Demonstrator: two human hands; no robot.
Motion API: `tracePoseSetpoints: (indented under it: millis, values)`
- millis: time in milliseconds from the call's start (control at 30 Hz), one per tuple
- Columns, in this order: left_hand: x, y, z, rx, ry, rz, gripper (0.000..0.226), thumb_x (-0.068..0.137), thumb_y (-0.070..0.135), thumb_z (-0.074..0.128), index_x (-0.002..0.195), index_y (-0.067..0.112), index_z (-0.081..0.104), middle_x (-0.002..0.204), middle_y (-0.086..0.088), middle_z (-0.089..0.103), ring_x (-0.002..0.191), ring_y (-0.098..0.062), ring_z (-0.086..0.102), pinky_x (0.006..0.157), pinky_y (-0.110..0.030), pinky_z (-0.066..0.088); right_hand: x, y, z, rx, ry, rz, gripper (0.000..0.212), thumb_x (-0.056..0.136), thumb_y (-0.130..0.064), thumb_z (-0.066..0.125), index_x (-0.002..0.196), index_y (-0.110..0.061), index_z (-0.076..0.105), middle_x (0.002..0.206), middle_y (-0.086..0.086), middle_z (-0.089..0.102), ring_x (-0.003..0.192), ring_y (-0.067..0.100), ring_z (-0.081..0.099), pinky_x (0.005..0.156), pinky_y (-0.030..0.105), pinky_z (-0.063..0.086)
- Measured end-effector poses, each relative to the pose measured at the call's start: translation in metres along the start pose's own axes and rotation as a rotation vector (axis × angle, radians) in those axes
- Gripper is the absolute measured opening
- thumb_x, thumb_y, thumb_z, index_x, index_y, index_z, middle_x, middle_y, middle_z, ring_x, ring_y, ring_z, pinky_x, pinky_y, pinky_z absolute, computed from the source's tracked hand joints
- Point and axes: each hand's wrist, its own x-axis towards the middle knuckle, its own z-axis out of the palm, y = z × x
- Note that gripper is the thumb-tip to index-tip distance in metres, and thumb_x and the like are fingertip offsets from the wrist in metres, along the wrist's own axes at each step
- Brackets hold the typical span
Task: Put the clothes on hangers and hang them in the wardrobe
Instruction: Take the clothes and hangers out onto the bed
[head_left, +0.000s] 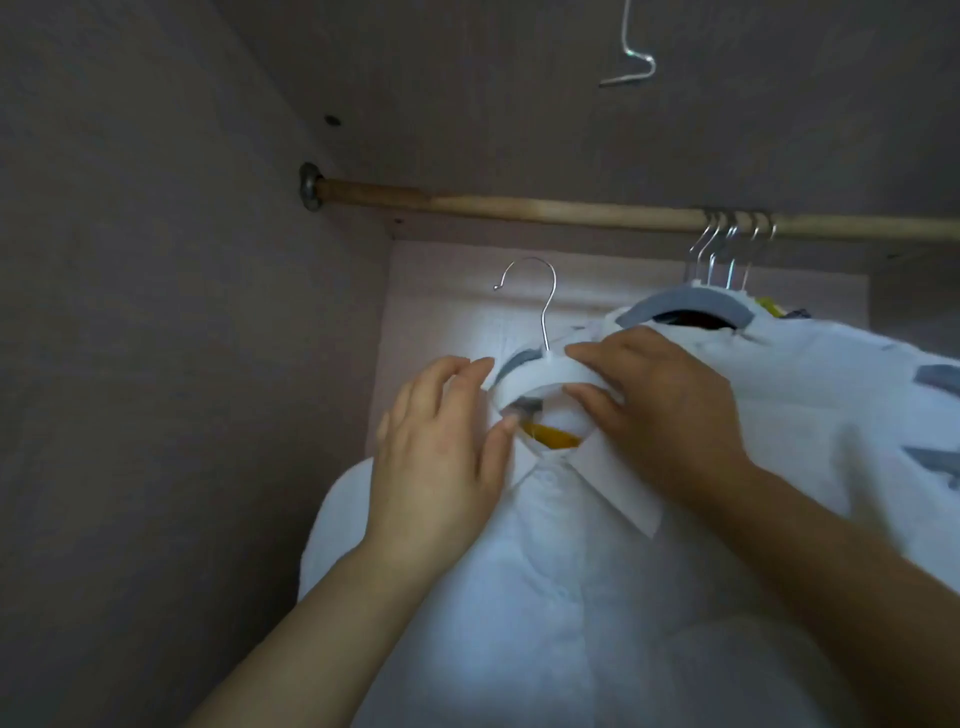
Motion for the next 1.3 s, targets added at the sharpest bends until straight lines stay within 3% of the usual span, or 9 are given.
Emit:
tracePoseSetpoints:
  millis: [100, 233, 367, 500, 633, 933, 1100, 1300]
  values:
    - [-0.035, -0.01, -0.016, 0.053, -0.096, -0.067, 0.05, 0.086, 0.045, 0.042, 0.127, 0.017, 0.053, 0.121, -0.004, 0.057, 0.111, -0.022, 0.049, 0.092, -0.033, 0.038, -0.034, -0.029, 0.005, 0.057, 0.03, -0.095, 0.024, 0.076, -0.025, 0.074, 0.099, -0.018, 0.072, 0.087, 0.004, 0.068, 0.07, 0.025, 0.066, 0.054, 0.03, 0.051]
    - [-0.095, -0.019, -0.045, 0.095, -0.196, -0.212, 0.049, 0.085, 0.047, 0.041, 0.128, 0.026, 0.052, 0.114, 0.002, 0.062, 0.103, -0.019, 0.057, 0.081, -0.031, 0.046, -0.071, -0.065, 0.01, 0.15, 0.061, -0.186, 0.027, 0.081, -0.029, 0.052, 0.097, -0.02, 0.072, 0.083, 0.0, 0.067, 0.06, 0.021, 0.063, 0.048, 0.013, 0.036]
    - [-0.157, -0.008, -0.087, 0.203, -0.166, -0.333, 0.05, 0.081, 0.054, 0.034, 0.121, 0.034, 0.055, 0.098, 0.009, 0.064, 0.091, -0.008, 0.054, 0.072, -0.024, 0.042, -0.112, -0.101, 0.015, 0.408, 0.054, -0.2, 0.028, 0.082, -0.032, 0.053, 0.098, -0.021, 0.073, 0.081, 0.0, 0.065, 0.06, 0.022, 0.062, 0.044, 0.027, 0.046]
    - [-0.216, 0.024, -0.141, 0.374, -0.094, -0.477, 0.04, 0.082, 0.049, 0.044, 0.114, 0.031, 0.059, 0.089, 0.009, 0.064, 0.086, -0.007, 0.053, 0.069, -0.021, 0.041, -0.151, -0.145, 0.013, 0.701, 0.054, -0.246, 0.024, 0.083, -0.031, 0.059, 0.1, -0.022, 0.073, 0.081, -0.001, 0.065, 0.065, 0.016, 0.06, 0.059, 0.025, 0.042]
    - [-0.274, 0.072, -0.204, 0.607, -0.032, -0.622, 0.041, 0.081, 0.046, 0.048, 0.111, 0.023, 0.065, 0.088, 0.006, 0.065, 0.084, -0.01, 0.055, 0.068, -0.019, 0.042, -0.193, -0.203, -0.011, 0.959, 0.054, -0.302, 0.023, 0.084, -0.034, 0.059, 0.098, -0.025, 0.074, 0.078, -0.001, 0.066, 0.059, 0.019, 0.064, 0.056, 0.029, 0.048]
    - [-0.354, 0.23, -0.356, 1.161, 0.106, -0.802, 0.033, 0.081, 0.039, 0.051, 0.104, 0.022, 0.068, 0.084, 0.005, 0.067, 0.071, -0.013, 0.062, 0.065, -0.024, 0.046, -0.256, -0.345, -0.139, 1.603, 0.002, -0.447, 0.024, 0.083, -0.037, 0.058, 0.097, -0.025, 0.074, 0.079, 0.0, 0.068, 0.051, 0.019, 0.063, 0.05, 0.028, 0.051]
    - [-0.386, 0.318, -0.433, 1.503, 0.234, -0.84, 0.033, 0.079, 0.036, 0.051, 0.102, 0.021, 0.069, 0.085, 0.006, 0.068, 0.079, -0.01, 0.053, 0.069, -0.02, 0.041, -0.274, -0.422, -0.242, 1.885, 0.079, -0.538, 0.023, 0.084, -0.038, 0.06, 0.099, -0.027, 0.073, 0.078, -0.001, 0.068, 0.052, 0.023, 0.063, 0.046, 0.028, 0.052]
    - [-0.431, 0.416, -0.526, 1.737, 0.436, -0.951, 0.032, 0.078, 0.04, 0.051, 0.101, 0.026, 0.068, 0.086, 0.012, 0.066, 0.079, -0.009, 0.054, 0.071, -0.021, 0.043, -0.3, -0.504, -0.376, 2.114, 0.06, -0.711, 0.026, 0.082, -0.039, 0.058, 0.107, -0.032, 0.056, 0.077, -0.004, 0.066, 0.047, 0.018, 0.058, 0.043, 0.023, 0.044]
